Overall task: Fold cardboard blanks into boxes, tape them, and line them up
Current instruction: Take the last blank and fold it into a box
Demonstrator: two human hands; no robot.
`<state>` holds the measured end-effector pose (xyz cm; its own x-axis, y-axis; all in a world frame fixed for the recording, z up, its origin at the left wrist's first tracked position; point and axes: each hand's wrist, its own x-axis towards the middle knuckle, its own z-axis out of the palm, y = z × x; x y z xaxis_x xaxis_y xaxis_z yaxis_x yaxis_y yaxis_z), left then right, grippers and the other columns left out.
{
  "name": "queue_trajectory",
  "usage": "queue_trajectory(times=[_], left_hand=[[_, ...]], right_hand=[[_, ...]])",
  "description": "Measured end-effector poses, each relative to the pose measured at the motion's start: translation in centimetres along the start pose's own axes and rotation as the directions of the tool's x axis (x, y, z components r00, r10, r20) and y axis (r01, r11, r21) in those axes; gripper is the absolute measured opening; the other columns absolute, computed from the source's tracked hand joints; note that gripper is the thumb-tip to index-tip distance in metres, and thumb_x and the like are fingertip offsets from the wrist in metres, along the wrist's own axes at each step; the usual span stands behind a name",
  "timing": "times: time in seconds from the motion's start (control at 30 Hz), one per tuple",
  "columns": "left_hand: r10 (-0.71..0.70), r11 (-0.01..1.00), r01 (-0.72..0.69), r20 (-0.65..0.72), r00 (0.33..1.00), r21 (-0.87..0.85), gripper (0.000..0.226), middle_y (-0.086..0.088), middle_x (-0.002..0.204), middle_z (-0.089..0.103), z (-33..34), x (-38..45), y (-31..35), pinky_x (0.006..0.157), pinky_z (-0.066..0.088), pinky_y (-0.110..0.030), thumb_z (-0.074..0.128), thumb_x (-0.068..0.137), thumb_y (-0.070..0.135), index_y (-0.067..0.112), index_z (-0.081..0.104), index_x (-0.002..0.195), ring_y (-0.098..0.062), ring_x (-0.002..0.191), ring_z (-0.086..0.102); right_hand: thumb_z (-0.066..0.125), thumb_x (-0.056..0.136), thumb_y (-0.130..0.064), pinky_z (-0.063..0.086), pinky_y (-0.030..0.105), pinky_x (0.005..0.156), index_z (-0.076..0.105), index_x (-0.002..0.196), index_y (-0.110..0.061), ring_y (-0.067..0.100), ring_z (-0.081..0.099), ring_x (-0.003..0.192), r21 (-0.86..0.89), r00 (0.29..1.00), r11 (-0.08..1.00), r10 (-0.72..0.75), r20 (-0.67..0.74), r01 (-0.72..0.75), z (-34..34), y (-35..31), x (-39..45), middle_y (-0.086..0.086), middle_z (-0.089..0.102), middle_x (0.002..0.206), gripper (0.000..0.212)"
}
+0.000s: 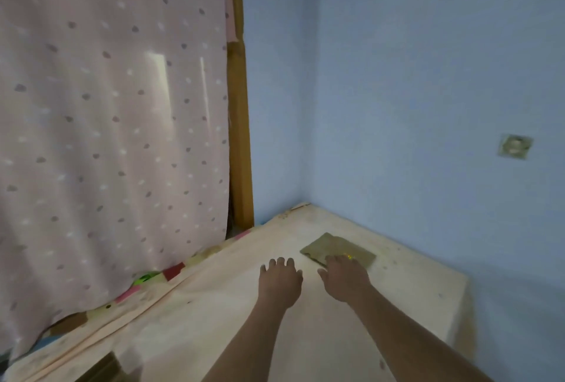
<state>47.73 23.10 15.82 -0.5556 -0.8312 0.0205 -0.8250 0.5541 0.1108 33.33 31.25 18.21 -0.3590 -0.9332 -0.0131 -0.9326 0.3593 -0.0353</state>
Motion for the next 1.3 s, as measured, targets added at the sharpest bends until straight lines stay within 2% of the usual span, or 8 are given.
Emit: queue_trajectory(times=[0.1, 0.2, 0.3, 0.47, 0.67, 0.83, 1.3], left_hand=[[-0.009, 1.000, 0.009, -0.004, 1.000, 0.016, 0.049, -0.010, 0.144, 0.046, 0.0, 4.3, 2.4, 0.111, 0.032, -0.047, 0.028, 0.105, 0.041, 0.014, 0.039, 0.144, -0.030, 0.132, 0.041], [-0.032, 0.999, 0.033, -0.027, 0.999, 0.024, 0.048, -0.010, 0.143, 0.047, 0.3, 9.1, 5.0, 0.110, 0.032, -0.046, 0.029, 0.105, 0.040, 0.014, 0.040, 0.144, -0.030, 0.131, 0.042], [-0.088, 0.996, 0.089, -0.015, 0.996, 0.011, 0.049, -0.010, 0.142, 0.047, 1.2, 13.7, 8.2, 0.109, 0.033, -0.045, 0.028, 0.105, 0.040, 0.013, 0.040, 0.144, -0.030, 0.130, 0.042], [-0.182, 0.983, 0.182, -0.003, 0.983, 0.004, 0.049, -0.009, 0.143, 0.046, 1.7, 21.5, 14.5, 0.109, 0.034, -0.044, 0.028, 0.105, 0.041, 0.014, 0.038, 0.145, -0.029, 0.131, 0.042], [-0.240, 0.970, 0.240, 0.005, 0.971, 0.026, 0.049, -0.010, 0.144, 0.047, 1.0, 27.4, 20.8, 0.109, 0.035, -0.044, 0.028, 0.105, 0.041, 0.014, 0.039, 0.144, -0.029, 0.132, 0.043], [-0.255, 0.965, 0.257, -0.049, 0.966, 0.043, 0.048, -0.010, 0.146, 0.045, -0.6, 31.4, 22.7, 0.111, 0.034, -0.044, 0.029, 0.105, 0.041, 0.014, 0.039, 0.144, -0.029, 0.134, 0.041], [-0.250, 0.968, 0.252, -0.058, 0.966, 0.016, 0.051, -0.010, 0.153, 0.038, 0.0, 38.0, 24.2, 0.116, 0.029, -0.046, 0.029, 0.105, 0.040, 0.014, 0.034, 0.149, -0.030, 0.142, 0.033]], right_hand=[[0.031, 0.106, -0.040, 0.032, 0.040, 0.112, 0.046, 0.139, -0.015, 0.026, 0.047, 0.132, 0.012, 1.000, 1.000, -0.017, -0.004, 0.017, -0.3, 3.2, 3.9, 0.008, 0.051, 0.142, 0.045], [0.033, 0.104, -0.036, 0.039, 0.037, 0.104, 0.051, 0.131, -0.013, 0.024, 0.053, 0.122, 0.000, 0.998, 0.998, -0.061, -0.033, 0.061, -0.9, 6.7, 8.4, 0.007, 0.056, 0.134, 0.040], [0.036, 0.103, -0.035, 0.041, 0.036, 0.099, 0.052, 0.130, -0.014, 0.023, 0.052, 0.120, 0.026, 0.994, 0.994, -0.109, -0.004, 0.109, -1.3, 10.9, 12.7, 0.006, 0.056, 0.129, 0.037], [0.032, 0.106, -0.037, 0.036, 0.039, 0.107, 0.047, 0.139, -0.014, 0.026, 0.047, 0.128, 0.093, 0.974, 0.970, -0.226, 0.006, 0.224, -2.3, 18.7, 20.3, 0.007, 0.051, 0.138, 0.043], [0.031, 0.106, -0.040, 0.030, 0.042, 0.115, 0.042, 0.145, -0.014, 0.026, 0.042, 0.136, 0.082, 0.966, 0.963, -0.257, 0.016, 0.255, -3.6, 26.0, 26.5, 0.008, 0.047, 0.145, 0.048], [0.032, 0.106, -0.044, 0.033, 0.042, 0.112, 0.045, 0.142, -0.015, 0.025, 0.046, 0.134, 0.075, 0.964, 0.961, -0.267, -0.003, 0.266, -4.1, 28.4, 30.2, 0.006, 0.050, 0.143, 0.048], [0.032, 0.106, -0.044, 0.034, 0.041, 0.114, 0.043, 0.144, -0.016, 0.025, 0.046, 0.136, 0.056, 0.967, 0.966, -0.254, 0.019, 0.252, -4.2, 31.2, 34.5, 0.005, 0.048, 0.146, 0.048]])
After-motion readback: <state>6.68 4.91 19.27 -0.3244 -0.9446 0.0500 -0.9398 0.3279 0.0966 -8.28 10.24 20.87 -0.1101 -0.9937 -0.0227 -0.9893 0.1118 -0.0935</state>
